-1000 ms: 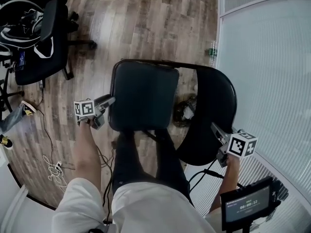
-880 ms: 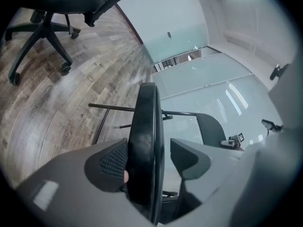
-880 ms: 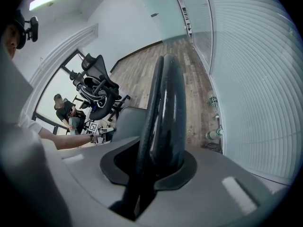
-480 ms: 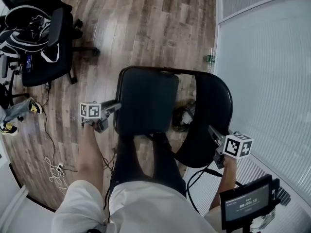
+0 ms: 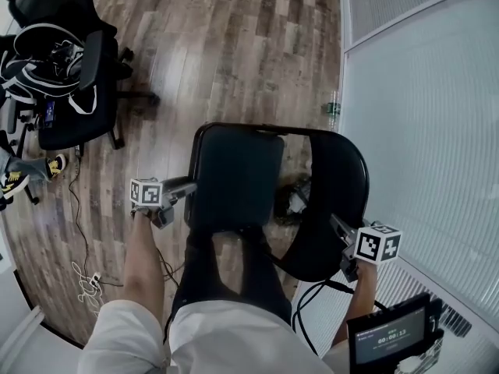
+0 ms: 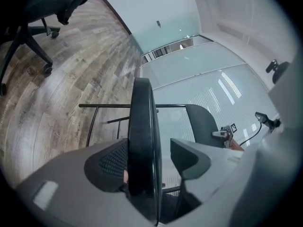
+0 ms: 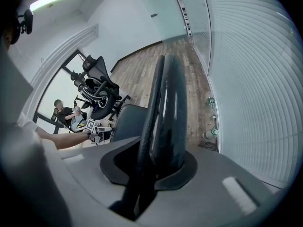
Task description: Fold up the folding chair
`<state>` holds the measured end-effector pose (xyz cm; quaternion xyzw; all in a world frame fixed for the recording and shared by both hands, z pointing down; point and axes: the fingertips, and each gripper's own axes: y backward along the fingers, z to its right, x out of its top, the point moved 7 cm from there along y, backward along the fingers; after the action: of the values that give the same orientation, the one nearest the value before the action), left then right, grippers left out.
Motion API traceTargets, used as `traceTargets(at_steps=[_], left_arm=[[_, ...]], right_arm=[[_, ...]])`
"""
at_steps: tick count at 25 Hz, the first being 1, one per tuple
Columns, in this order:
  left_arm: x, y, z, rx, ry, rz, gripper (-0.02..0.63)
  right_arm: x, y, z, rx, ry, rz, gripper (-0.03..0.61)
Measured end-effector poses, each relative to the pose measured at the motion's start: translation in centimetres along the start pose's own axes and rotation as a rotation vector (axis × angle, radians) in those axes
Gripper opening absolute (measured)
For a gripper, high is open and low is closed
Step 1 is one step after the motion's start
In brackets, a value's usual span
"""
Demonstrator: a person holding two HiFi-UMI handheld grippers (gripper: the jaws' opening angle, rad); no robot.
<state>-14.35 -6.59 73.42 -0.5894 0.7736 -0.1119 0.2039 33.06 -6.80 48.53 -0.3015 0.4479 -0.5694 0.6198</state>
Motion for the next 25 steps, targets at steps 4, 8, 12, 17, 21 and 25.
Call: traceTargets(at_steps=[4, 8, 12, 17, 21, 25], left_arm=[[-0.5, -0.6, 1.4, -0.037, 0.004, 0.048, 0.267], [-0.8, -0.3, 2.5, -0.068, 0.017, 0.08, 0.265], [-1.0, -0.4, 3.2, -0.075, 0.058, 0.145, 0.265], [-1.0, -1.2, 4.7, -0.137, 0.057, 0.171, 0.262], [-1.2, -1.9, 5.8, -0.164, 0.045, 0.154, 0.261], [-1.3, -2.0, 6.5, -0.197, 0.044, 0.153, 0.261]], right_arm=[[-0.1, 0.5, 0.1, -0.012, -0.002, 0.001, 0.075], [-0.2, 1.5, -0.9, -0.034, -0.003, 0.0, 0.075], [0.1, 1.4, -1.3, -0.047, 0.002, -0.004, 0.075], [0.4, 1.7, -1.6, -0.064, 0.006, -0.005, 0.077], [0.5, 2.2, -1.3, -0.075, 0.01, -0.006, 0.075], [0.7, 2.6, -1.8, -0.089, 0.011, -0.009, 0.077]])
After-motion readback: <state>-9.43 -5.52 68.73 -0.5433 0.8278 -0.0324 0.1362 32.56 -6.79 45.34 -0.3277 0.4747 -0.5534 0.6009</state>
